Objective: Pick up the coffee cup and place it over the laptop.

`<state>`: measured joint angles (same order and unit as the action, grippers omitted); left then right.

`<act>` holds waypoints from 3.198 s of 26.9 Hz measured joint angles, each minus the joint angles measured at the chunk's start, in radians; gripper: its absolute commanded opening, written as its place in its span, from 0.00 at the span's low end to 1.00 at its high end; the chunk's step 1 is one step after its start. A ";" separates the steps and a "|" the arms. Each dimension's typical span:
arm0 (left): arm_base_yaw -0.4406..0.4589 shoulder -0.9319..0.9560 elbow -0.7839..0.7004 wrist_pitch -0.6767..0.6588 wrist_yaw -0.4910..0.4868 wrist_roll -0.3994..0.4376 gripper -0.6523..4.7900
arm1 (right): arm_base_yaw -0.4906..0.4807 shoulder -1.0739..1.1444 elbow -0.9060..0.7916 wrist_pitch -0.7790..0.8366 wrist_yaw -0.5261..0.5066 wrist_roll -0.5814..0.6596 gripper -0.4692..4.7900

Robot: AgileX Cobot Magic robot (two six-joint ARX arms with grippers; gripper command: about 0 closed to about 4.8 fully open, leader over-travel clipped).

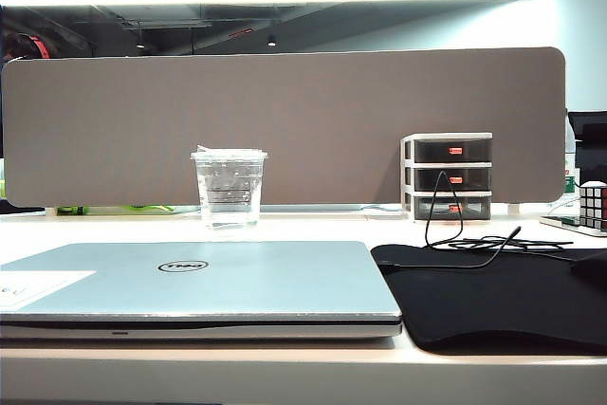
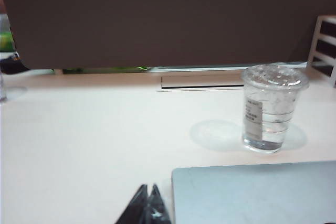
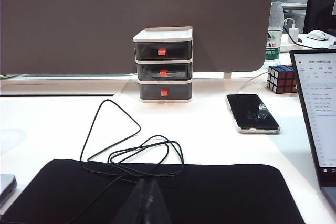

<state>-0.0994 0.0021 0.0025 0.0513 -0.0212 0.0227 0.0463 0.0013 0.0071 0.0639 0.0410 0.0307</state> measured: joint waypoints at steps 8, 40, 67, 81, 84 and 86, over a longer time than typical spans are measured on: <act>0.000 0.000 0.000 0.000 0.070 -0.126 0.11 | 0.000 0.000 0.000 -0.027 -0.248 0.089 0.08; 0.000 0.003 0.062 0.089 0.269 -0.244 0.98 | 0.000 0.000 0.000 -0.099 -0.620 0.102 0.08; 0.000 1.073 0.234 0.818 0.361 -0.157 1.00 | 0.000 0.000 0.000 -0.100 -0.647 0.103 0.08; 0.000 1.600 0.504 0.986 0.554 -0.096 1.00 | 0.000 0.000 0.000 -0.100 -0.647 0.103 0.08; 0.000 1.662 0.548 0.985 0.578 -0.082 1.00 | 0.000 0.000 0.000 -0.100 -0.647 0.103 0.08; 0.000 1.708 0.581 0.985 0.597 -0.076 1.00 | 0.000 0.000 0.000 -0.100 -0.647 0.103 0.08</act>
<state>-0.0994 1.7103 0.5831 1.0367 0.5755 -0.0532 0.0467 0.0013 0.0071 -0.0360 -0.6064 0.1337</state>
